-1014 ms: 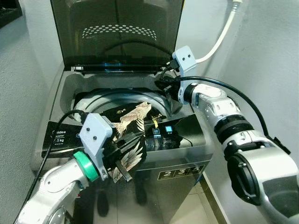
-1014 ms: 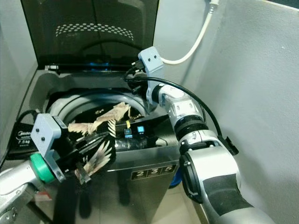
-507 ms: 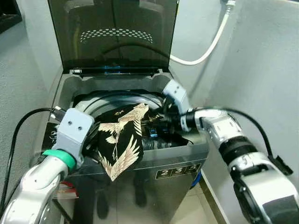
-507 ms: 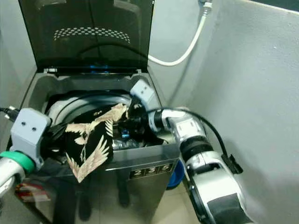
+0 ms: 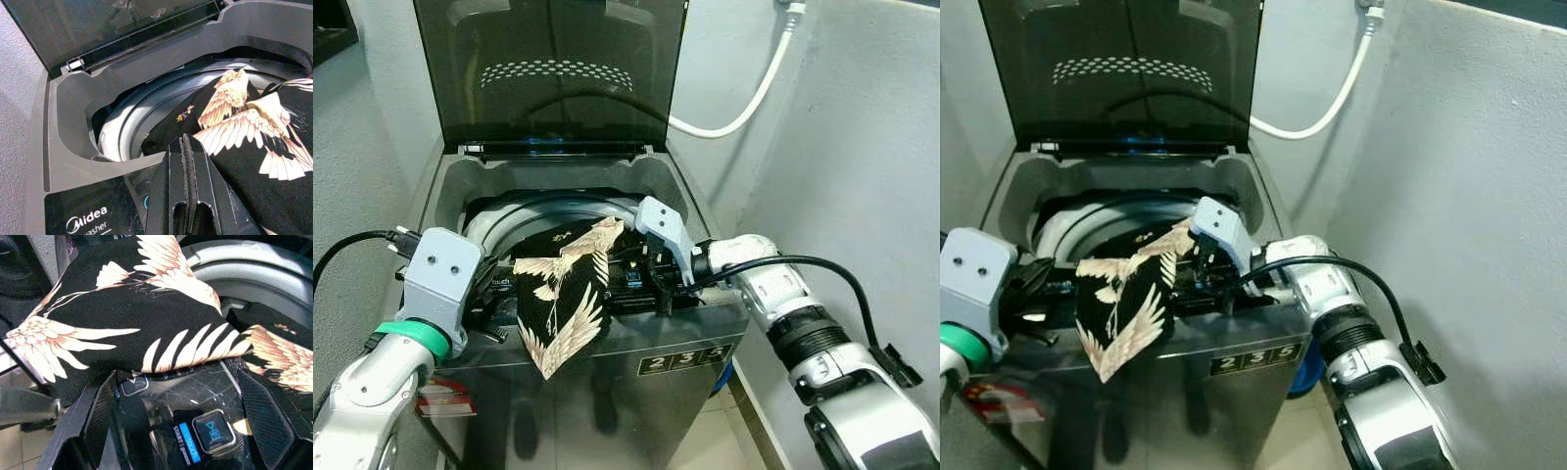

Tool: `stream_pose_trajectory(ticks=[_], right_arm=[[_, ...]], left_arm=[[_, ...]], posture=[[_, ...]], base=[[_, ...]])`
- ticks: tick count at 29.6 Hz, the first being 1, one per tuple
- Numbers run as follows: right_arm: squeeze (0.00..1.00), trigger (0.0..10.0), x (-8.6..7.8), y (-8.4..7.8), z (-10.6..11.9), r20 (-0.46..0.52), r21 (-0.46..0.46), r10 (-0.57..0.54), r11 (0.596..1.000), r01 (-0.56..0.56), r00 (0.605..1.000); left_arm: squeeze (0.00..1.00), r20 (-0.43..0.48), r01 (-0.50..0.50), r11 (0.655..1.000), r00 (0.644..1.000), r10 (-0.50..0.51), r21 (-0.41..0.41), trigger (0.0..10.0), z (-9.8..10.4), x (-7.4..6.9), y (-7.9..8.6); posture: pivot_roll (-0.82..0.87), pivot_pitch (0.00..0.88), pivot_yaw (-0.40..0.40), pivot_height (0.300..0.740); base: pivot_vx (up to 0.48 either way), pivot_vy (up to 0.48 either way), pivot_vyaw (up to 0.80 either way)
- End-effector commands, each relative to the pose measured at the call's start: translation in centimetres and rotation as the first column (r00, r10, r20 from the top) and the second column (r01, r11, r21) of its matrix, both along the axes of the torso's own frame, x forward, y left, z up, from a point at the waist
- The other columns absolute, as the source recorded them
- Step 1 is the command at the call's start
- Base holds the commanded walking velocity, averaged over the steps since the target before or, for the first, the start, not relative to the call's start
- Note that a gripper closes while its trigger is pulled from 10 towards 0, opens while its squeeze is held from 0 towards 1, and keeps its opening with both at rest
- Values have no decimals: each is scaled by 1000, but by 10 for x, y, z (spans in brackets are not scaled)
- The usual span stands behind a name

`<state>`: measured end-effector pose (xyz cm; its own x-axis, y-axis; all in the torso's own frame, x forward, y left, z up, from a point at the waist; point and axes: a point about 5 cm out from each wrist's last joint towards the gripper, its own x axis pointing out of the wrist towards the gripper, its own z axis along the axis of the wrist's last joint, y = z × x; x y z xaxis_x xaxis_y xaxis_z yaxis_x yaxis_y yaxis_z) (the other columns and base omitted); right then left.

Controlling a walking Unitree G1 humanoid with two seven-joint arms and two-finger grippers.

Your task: Clothes washing

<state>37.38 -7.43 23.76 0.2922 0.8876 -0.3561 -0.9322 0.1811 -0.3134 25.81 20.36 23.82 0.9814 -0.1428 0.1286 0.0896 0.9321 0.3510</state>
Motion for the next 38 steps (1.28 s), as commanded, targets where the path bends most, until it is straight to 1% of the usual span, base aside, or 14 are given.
stream_pose_trajectory(ticks=[1, 2, 4, 5, 7, 11, 12, 13, 14, 15, 16, 35, 37, 38], right_arm=[[498, 10000, -3, 2, -11, -25, -21, 10, 1000, -11, 1000], [0, 10000, -6, 12, -18, -16, -13, 26, 1000, -26, 1000], [0, 10000, -6, 12, -18, -16, -13, 26, 1000, -26, 1000], [0, 10000, -10, 21, -25, 0, -15, 42, 999, -42, 999], [0, 10000, -10, 21, -25, 0, -15, 42, 999, -42, 999], [0, 10000, -16, 36, -36, 36, -31, 53, 998, -52, 998], [0, 6078, -17, 41, -38, 55, -35, 47, 998, -45, 997], [0, 6078, -17, 41, -38, 55, -35, 47, 998, -45, 997], [0, 3020, -18, 44, -37, 66, -23, 36, 999, -34, 997], [0, 1216, -18, 46, -36, 71, -13, 27, 1000, -26, 997], [0, 0, -18, 47, -35, 73, -4, 18, 1000, -18, 997], [0, 0, -4, 53, -7, 85, 141, -117, 984, 104, 989], [0, 0, 13, 51, 4, 80, 201, -308, 936, 288, 948], [0, 0, 13, 51, 4, 80, 201, -308, 936, 288, 948]], left_arm=[[0, 0, -9, 1000, 1000, 9, 4, 10000, 1, -2, 1], [0, 4, -10, 1000, 1000, 10, 1, 10000, 2, -1, 0], [0, 4, -10, 1000, 1000, 10, 1, 10000, 2, -1, 0], [0, 7, -13, 1000, 1000, 13, 0, 10000, 3, -2, -1], [0, 7, -13, 1000, 1000, 13, 0, 10000, 3, -2, -1], [0, 9, -13, 1000, 1000, 13, -5, 10000, 4, -2, -3], [0, 10, -7, 1000, 1000, 7, -10, 10000, 5, -2, -4], [0, 10, -7, 1000, 1000, 7, -10, 10000, 5, -2, -4], [0, 10, 0, 1000, 1000, 0, -16, 10000, 5, -3, -5], [0, 10, 7, 1000, 1000, -6, -18, 10000, 5, -3, -6], [0, 9, 13, 1000, 1000, -13, -19, 10000, 4, -3, -7], [0, 13, 14, 1000, 1000, -14, -26, 10000, 6, -1, -8], [0, 13, 13, 1000, 1000, -13, -25, 10000, 5, -1, -8], [0, 13, 13, 1000, 1000, -13, -25, 10000, 5, -1, -8]], posture=[[34, 67, -36, 740], [38, 71, -39, 740], [38, 71, -39, 740], [39, 72, -39, 740], [39, 72, -39, 740], [39, 76, -39, 740], [39, 78, -40, 740], [39, 78, -40, 740], [36, 79, -41, 740], [36, 79, -41, 740], [34, 79, -40, 740], [31, 77, -44, 740], [31, 80, -44, 740], [31, 80, -44, 740]], base=[[0, 0, 0], [0, 0, 0], [0, 0, 0], [0, 0, 0], [0, 0, 0], [0, 0, 0], [0, 0, 0], [0, 0, 0], [0, 0, 0], [0, 0, 0], [0, 0, 0], [0, 0, 0], [0, 0, 0], [0, 0, 0]])
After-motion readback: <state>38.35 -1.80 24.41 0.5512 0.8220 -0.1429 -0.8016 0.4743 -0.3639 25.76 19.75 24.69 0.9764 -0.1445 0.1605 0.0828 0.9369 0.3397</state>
